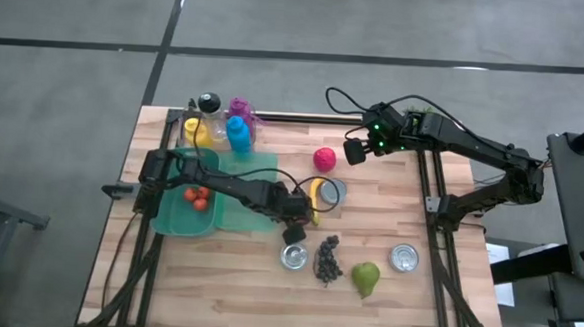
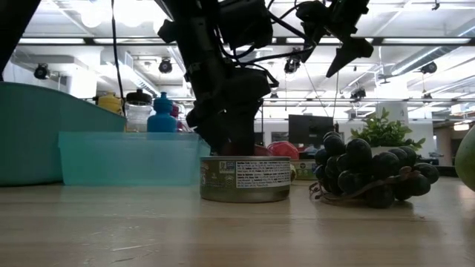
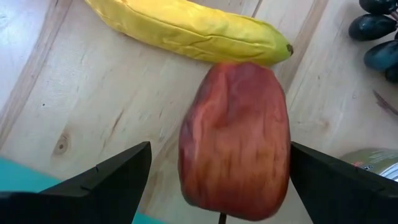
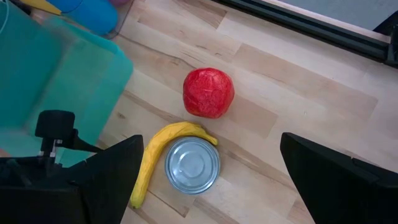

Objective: Pick & Place Food Item
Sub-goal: Put the dark red apple into the green bin

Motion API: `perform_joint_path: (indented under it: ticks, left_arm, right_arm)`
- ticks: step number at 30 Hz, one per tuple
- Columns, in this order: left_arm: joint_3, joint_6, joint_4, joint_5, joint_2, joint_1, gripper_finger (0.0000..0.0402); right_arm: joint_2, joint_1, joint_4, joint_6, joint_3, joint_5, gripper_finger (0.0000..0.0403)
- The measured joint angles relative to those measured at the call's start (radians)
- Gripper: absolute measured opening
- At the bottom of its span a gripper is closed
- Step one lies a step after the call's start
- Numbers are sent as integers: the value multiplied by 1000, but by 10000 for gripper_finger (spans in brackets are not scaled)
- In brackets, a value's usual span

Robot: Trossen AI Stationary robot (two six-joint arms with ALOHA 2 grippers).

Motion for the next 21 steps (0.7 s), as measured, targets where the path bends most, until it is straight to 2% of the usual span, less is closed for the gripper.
perform_joint_path:
  ticks: [5, 8, 21]
  left_arm:
    - [-2, 0, 0, 8, 0, 0, 369]
    - [-6, 0, 1, 8, 0, 0, 355]
    - [-17, -1, 0, 15, -2, 0, 216]
  right_arm:
    - [0, 0, 0, 0, 0, 0, 378]
    - [0, 0, 0, 0, 0, 0, 378]
    - [0, 0, 0, 0, 0, 0, 378]
